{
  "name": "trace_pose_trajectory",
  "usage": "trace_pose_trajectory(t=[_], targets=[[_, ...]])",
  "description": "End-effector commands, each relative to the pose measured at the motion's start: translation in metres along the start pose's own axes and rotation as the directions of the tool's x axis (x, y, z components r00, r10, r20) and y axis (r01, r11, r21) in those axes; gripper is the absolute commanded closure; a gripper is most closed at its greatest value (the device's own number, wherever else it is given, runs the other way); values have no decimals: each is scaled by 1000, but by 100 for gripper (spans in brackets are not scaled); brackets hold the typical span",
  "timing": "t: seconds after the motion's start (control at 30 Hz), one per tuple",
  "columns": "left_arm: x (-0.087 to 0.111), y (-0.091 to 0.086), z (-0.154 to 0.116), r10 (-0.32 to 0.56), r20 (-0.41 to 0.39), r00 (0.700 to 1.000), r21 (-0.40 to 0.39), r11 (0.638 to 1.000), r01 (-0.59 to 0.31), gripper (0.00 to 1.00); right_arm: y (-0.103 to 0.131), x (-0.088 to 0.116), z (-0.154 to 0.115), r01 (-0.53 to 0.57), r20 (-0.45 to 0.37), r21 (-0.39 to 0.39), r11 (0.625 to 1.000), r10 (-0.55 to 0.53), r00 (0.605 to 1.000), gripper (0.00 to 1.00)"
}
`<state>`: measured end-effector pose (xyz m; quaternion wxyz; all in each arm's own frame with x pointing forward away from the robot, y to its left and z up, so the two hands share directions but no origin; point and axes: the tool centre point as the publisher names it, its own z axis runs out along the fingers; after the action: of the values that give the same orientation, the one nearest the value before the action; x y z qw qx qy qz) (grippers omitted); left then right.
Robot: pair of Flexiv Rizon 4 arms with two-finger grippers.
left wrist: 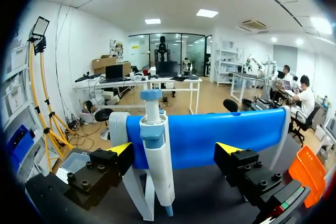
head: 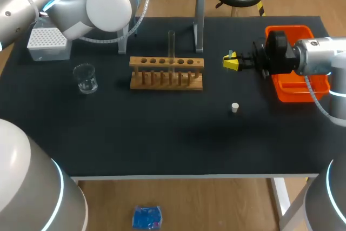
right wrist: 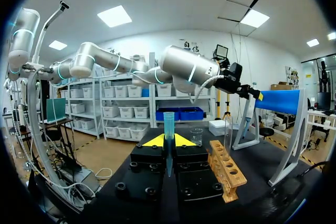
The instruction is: Invert the test tube, pick up the pipette, mount the tip to pipette, aspirate from beaker and dispense into the tube, eject the tip, return the pipette, and cap with the stopper.
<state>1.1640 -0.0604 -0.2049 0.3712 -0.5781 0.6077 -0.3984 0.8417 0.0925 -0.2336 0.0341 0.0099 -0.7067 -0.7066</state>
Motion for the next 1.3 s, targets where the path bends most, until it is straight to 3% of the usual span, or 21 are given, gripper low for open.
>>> trace_pose_trajectory(t=[0.03, 0.57, 0.6, 0.63, 0.7, 1.3], targets=[[0, -1, 4, -2, 6, 1000, -4, 1000, 2, 0, 1, 1, 0, 0, 1, 2, 1000, 0, 1000, 100], [-5, -3, 7, -12, 26, 1000, 1, 1000, 12, 0, 1, 1, 0, 0, 1, 2, 1000, 0, 1000, 100], [-5, -2, 7, -11, 26, 1000, 1, 1000, 11, 9, 1, 1, 0, 0, 1, 2, 1000, 0, 1000, 100], [-5, -2, 7, -12, 26, 1000, 0, 1000, 12, 45, 1, 1, 0, 0, 1, 2, 1000, 0, 1000, 100], [-5, -2, 8, -13, 27, 1000, -1, 1000, 13, 100, 1, 1, 0, 0, 1, 2, 1000, 0, 1000, 100], [-5, 2, 9, -16, 40, 999, -13, 1000, 17, 100, 1, 1, 0, 0, 1, 2, 1000, 0, 1000, 100]])
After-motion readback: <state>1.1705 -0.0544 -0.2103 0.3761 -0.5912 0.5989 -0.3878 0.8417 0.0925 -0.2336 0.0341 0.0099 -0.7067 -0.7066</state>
